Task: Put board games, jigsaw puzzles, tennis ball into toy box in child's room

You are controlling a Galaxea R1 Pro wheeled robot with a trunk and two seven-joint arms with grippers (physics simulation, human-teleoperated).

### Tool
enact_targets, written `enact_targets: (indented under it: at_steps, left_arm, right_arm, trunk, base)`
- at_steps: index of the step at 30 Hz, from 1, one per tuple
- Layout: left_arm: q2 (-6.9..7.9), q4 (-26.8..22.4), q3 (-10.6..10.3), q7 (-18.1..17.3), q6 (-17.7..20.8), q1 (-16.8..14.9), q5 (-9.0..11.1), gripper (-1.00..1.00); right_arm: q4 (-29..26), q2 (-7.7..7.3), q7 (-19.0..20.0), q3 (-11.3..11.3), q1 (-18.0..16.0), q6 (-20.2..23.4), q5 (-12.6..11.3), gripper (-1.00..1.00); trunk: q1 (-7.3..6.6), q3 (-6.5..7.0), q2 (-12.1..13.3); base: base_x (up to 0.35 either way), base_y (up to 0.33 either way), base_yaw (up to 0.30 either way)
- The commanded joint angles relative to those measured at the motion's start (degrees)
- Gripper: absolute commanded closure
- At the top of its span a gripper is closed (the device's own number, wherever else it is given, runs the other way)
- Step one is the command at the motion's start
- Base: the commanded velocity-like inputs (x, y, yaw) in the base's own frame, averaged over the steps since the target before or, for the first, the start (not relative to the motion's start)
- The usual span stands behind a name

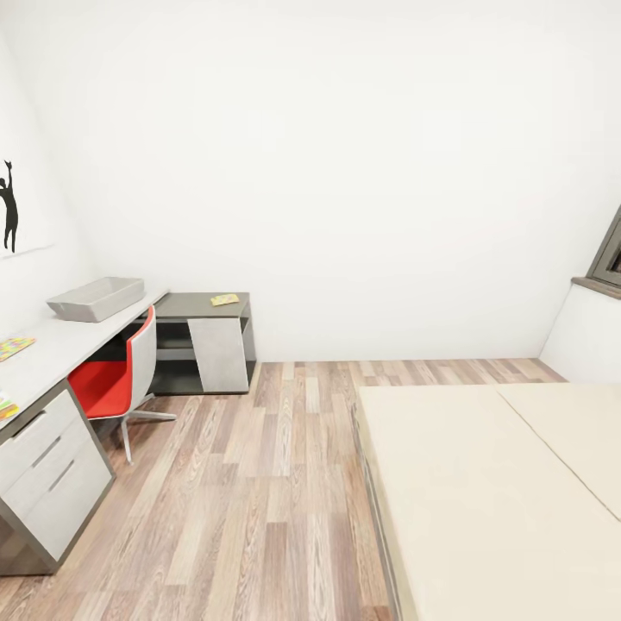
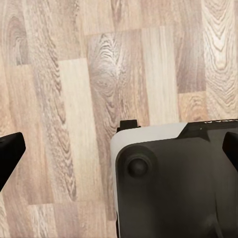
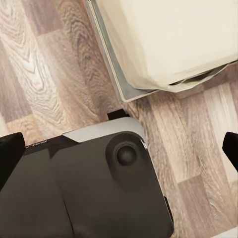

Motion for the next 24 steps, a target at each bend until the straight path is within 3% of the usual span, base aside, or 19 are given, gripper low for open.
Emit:
enact_targets:
  at_steps: [1,12,24]
  left_arm:
    - [0.02,0.11,0.42,0.21,-0.27,-0.07,-0.61,-1.0]
    - [0.03,0.11,0.43,0.21,-0.27,-0.06,-0.61,-1.0]
    - [0.07,0.11,0.43,0.21,-0.27,-0.06,-0.61,-1.0]
  right_arm:
    - [0.01,0.01,-0.2,0.48,-0.04,-0.16,-0.48,-1.0]
    - [0.01,0.13,-0.25,0.48,-0.04,-0.18,-0.52,-1.0]
    - [-0.07,0.48,-0.34,0.42,-0.04,0.25,-0.83,-1.0]
  trunk:
    - [0.03,-0.13,-0.12]
    - [0.03,-0.13,-0.12]
    - [0.03,-0.17,-0.12]
  base:
    - [0.0,-0.063,0.0]
    - [0.0,-0.163,0.0]
    - [0.0,-0.026,0.0]
